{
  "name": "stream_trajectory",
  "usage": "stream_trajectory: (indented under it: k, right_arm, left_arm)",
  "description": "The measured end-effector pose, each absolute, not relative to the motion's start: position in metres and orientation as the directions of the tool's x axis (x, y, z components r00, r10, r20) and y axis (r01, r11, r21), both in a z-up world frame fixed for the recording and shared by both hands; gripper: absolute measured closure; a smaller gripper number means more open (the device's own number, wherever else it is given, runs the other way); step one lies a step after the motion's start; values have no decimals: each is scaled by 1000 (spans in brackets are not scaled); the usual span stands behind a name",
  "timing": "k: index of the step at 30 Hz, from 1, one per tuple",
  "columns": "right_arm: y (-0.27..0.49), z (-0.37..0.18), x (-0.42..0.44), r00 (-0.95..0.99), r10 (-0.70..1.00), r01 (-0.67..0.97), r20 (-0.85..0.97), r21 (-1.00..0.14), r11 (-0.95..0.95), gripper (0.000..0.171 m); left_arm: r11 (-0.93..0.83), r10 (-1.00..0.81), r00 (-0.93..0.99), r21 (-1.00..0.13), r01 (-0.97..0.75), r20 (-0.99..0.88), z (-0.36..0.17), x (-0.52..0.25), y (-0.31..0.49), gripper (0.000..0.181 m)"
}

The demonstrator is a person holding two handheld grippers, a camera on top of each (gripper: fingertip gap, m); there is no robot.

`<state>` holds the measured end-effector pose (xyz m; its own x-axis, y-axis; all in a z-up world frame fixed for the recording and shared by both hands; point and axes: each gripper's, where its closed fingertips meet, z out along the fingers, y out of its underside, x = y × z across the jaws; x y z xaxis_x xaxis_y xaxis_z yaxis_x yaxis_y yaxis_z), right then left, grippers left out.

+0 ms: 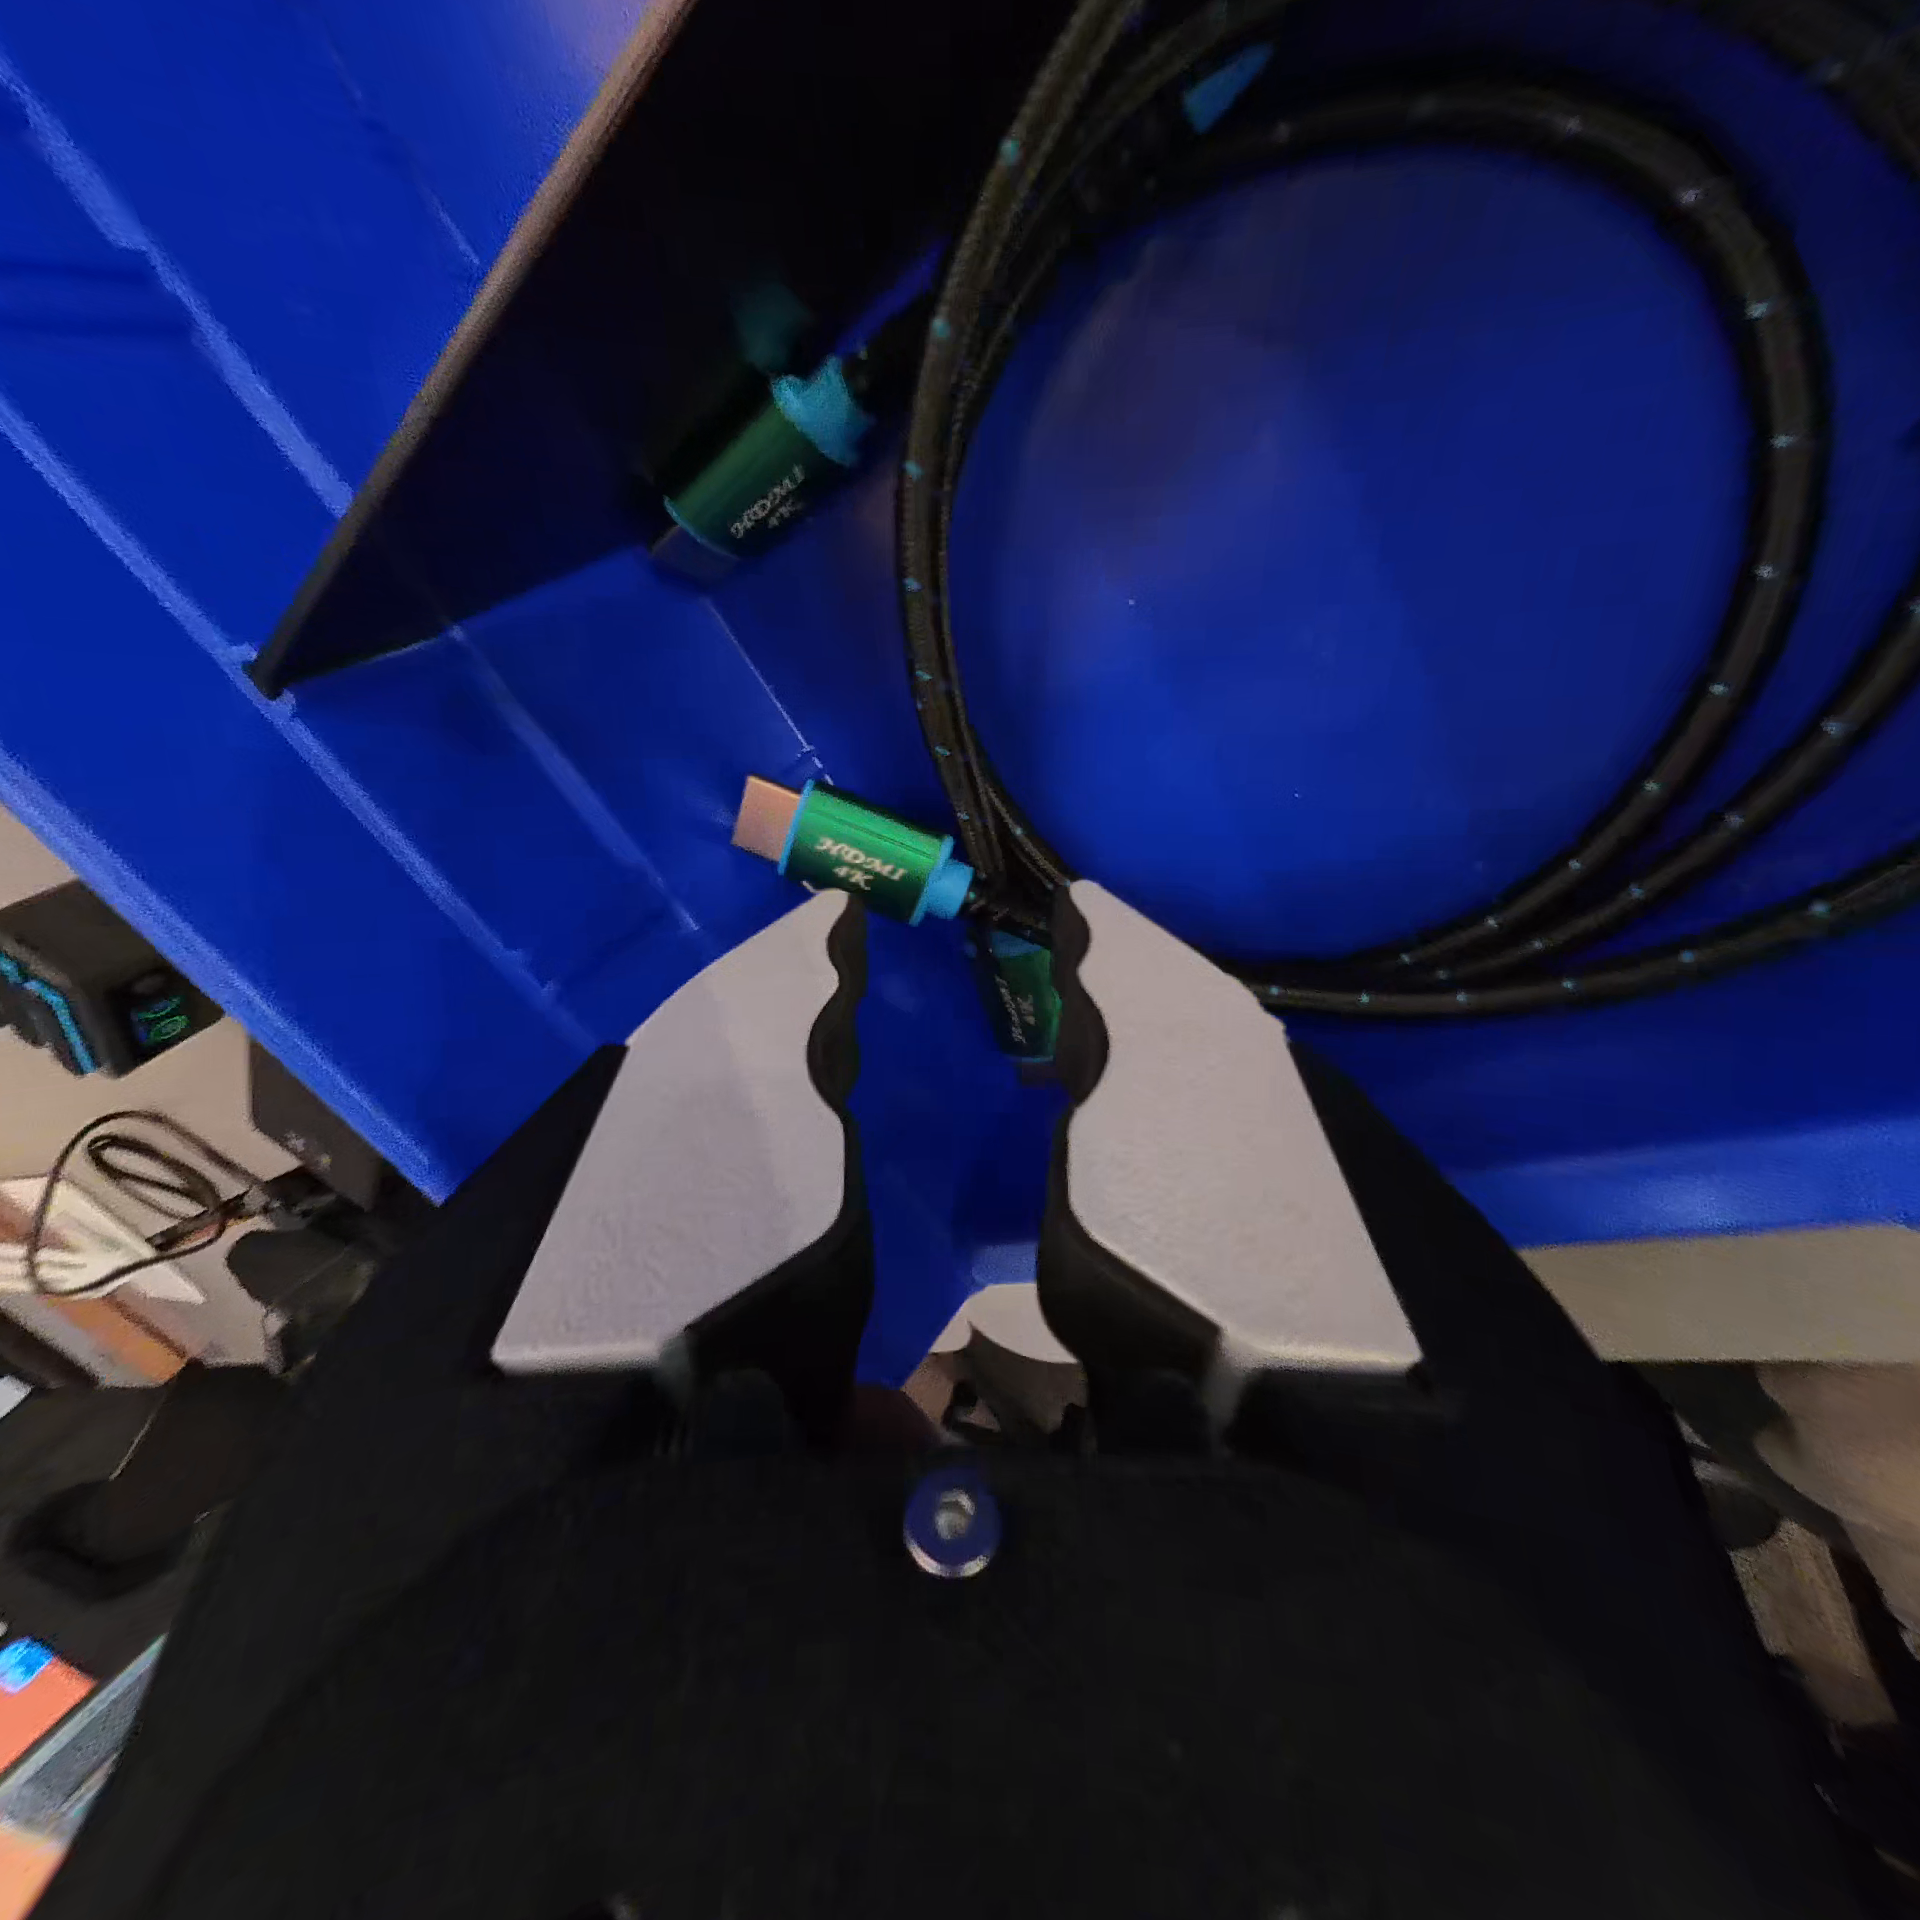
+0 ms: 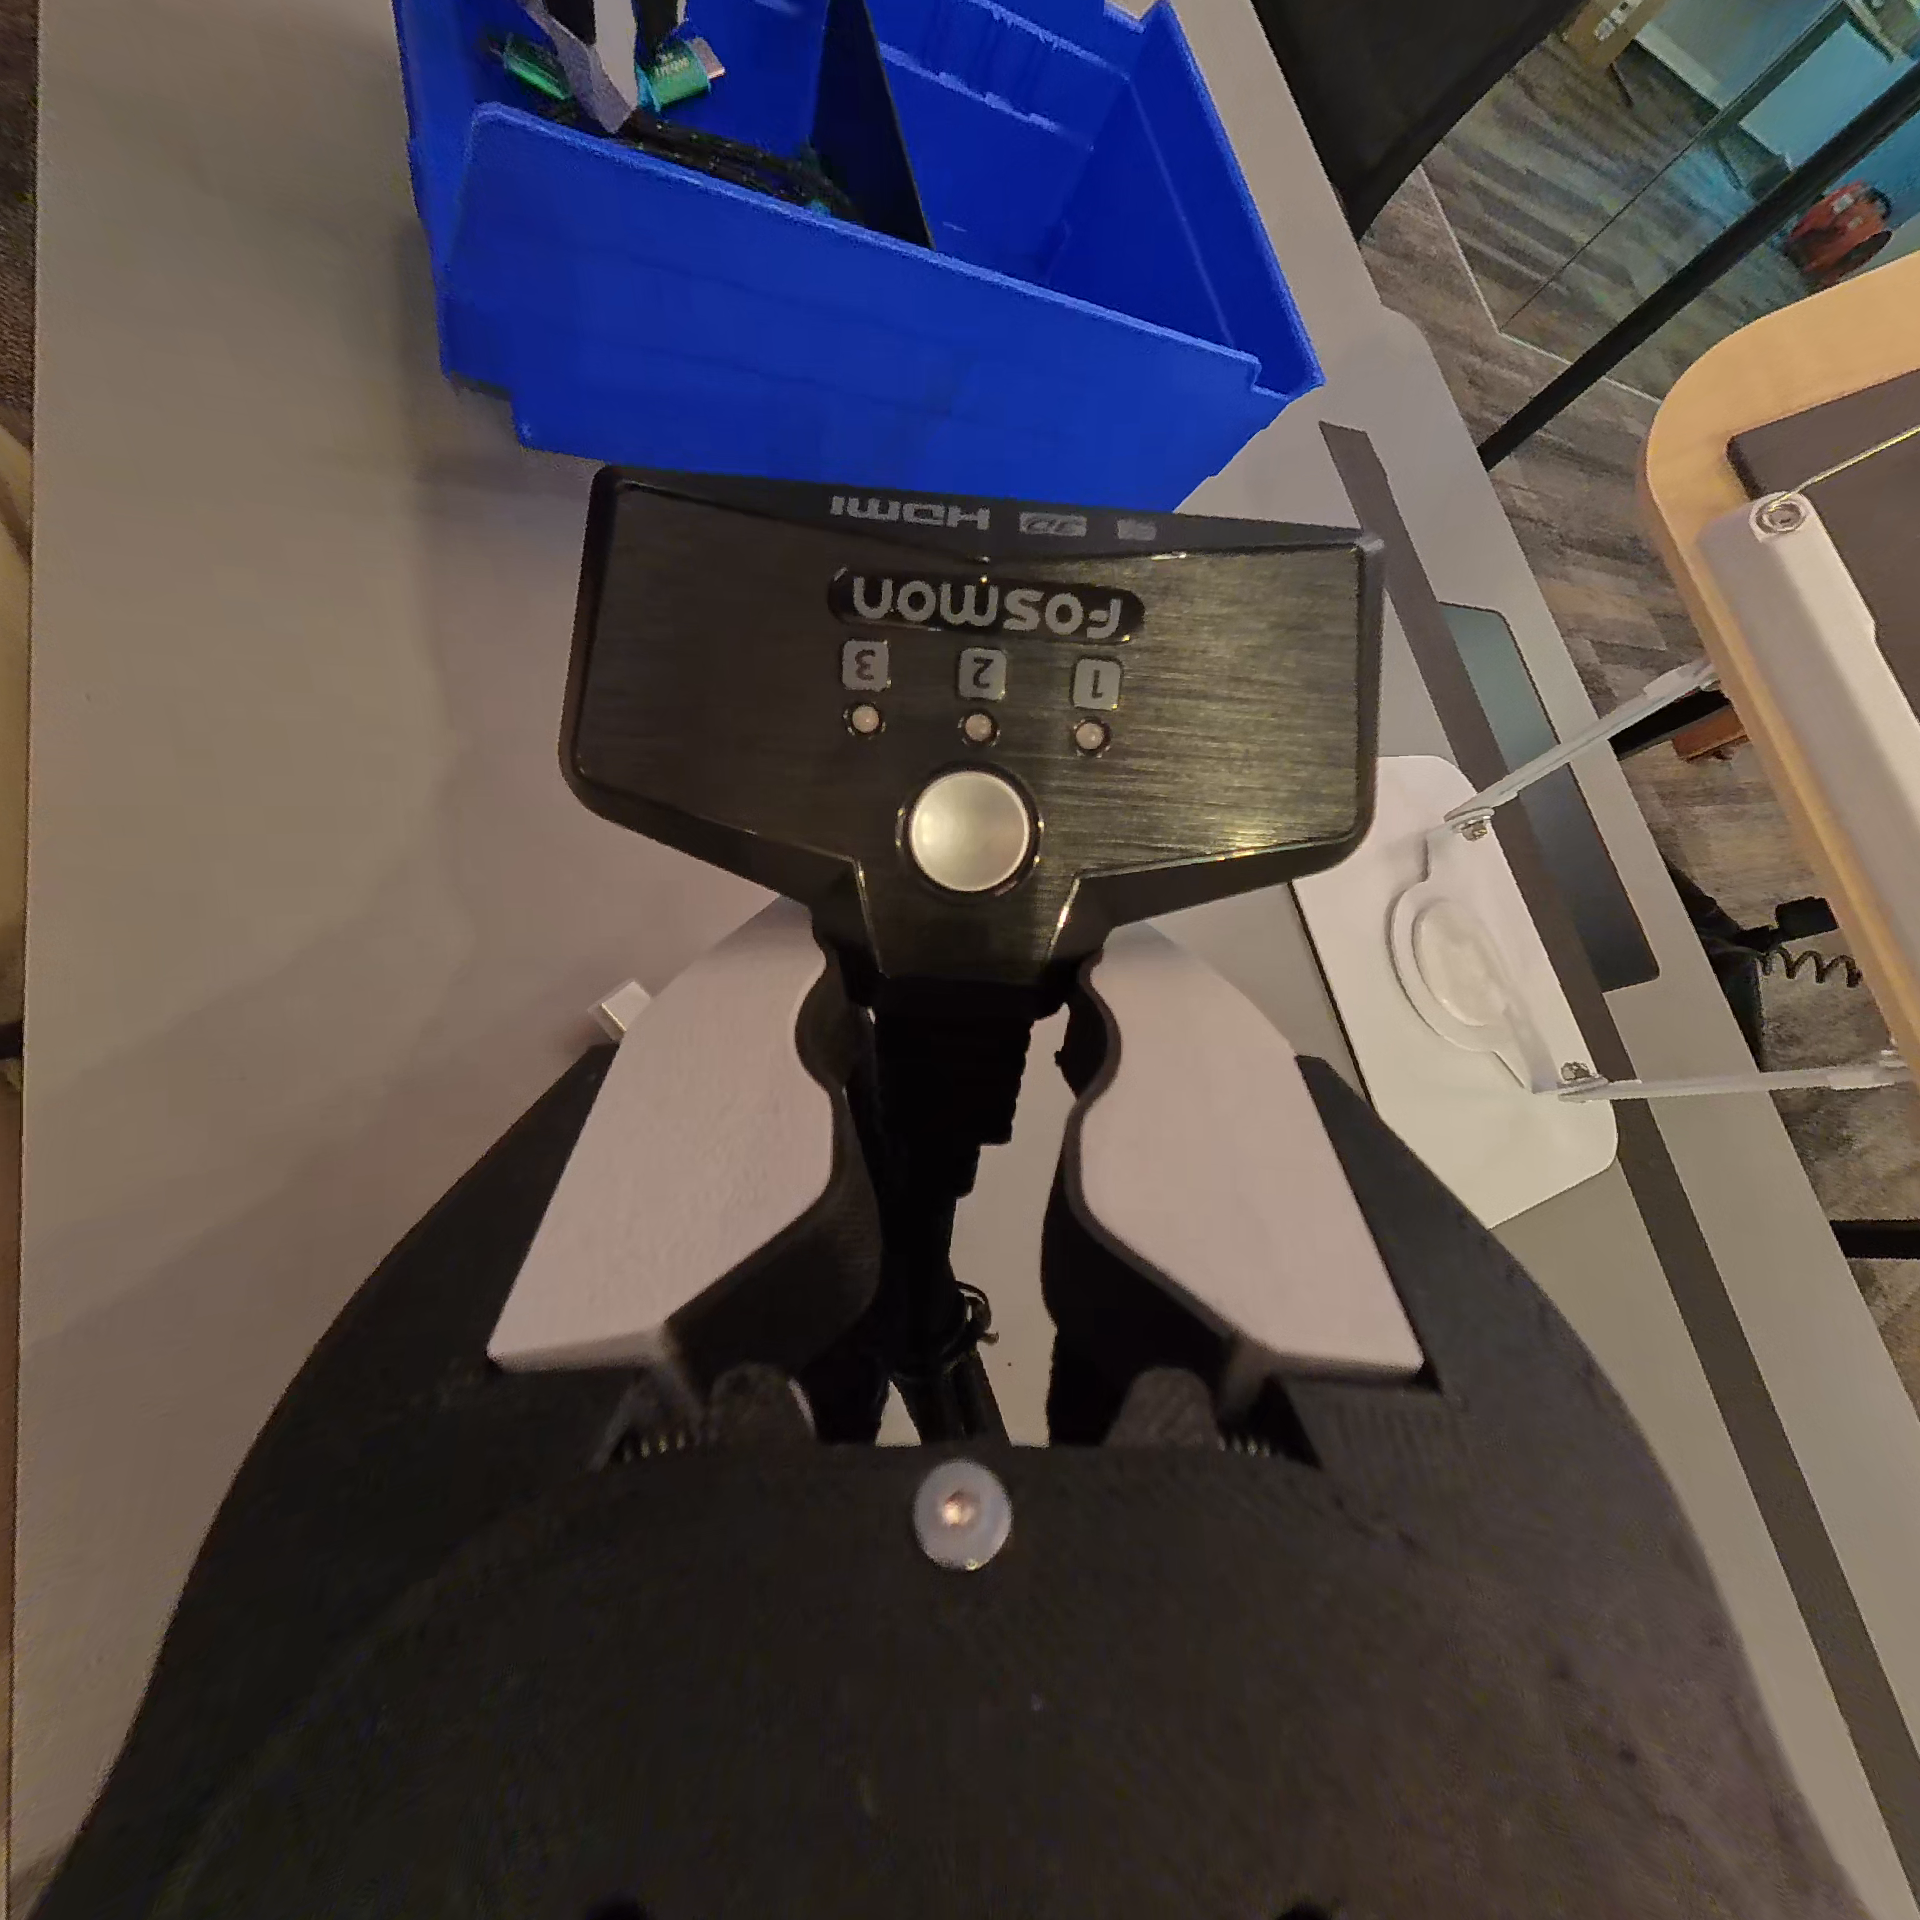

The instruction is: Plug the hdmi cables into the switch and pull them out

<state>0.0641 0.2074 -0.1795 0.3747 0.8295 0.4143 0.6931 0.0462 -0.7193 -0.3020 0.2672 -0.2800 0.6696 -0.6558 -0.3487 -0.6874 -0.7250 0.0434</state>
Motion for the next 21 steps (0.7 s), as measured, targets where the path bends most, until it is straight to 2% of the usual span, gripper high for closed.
stream_trajectory:
  k: [1, 6, 7, 8, 10, 12, 15, 21]
  right_arm:
    - [207, -179, 64, 376, 829, 691, 414, -721, 47, 135]
    - [207, -178, 64, 378, 829, 682, 412, -729, 52, 136]
    - [207, -178, 64, 377, 829, 682, 413, -730, 53, 136]
    - [207, -178, 64, 376, 829, 681, 414, -730, 55, 136]
    - [207, -178, 64, 375, 829, 681, 415, -730, 57, 135]
    - [207, -178, 64, 374, 830, 682, 415, -729, 57, 135]
    - [207, -179, 64, 375, 830, 682, 414, -729, 56, 135]
    - [208, -180, 63, 373, 833, 680, 409, -731, 54, 135]
  left_arm:
    - [-727, -654, 663, 58, -685, -365, -281, -304, 268, 148]
    - [-697, -668, 602, 84, -712, -437, -285, -303, 275, 157]
    - [-681, -678, 589, 76, -728, -441, -284, -301, 277, 163]
    - [-667, -675, 587, 28, -745, -448, -282, -295, 282, 181]
    - [-647, -689, 601, -32, -762, -405, -282, -281, 284, 181]
    - [-627, -696, 565, -8, -779, -443, -281, -285, 287, 181]
    - [-659, -675, 621, -53, -750, -399, -278, -286, 285, 181]
    - [-741, -596, 712, -89, -666, -372, -269, -300, 285, 145]
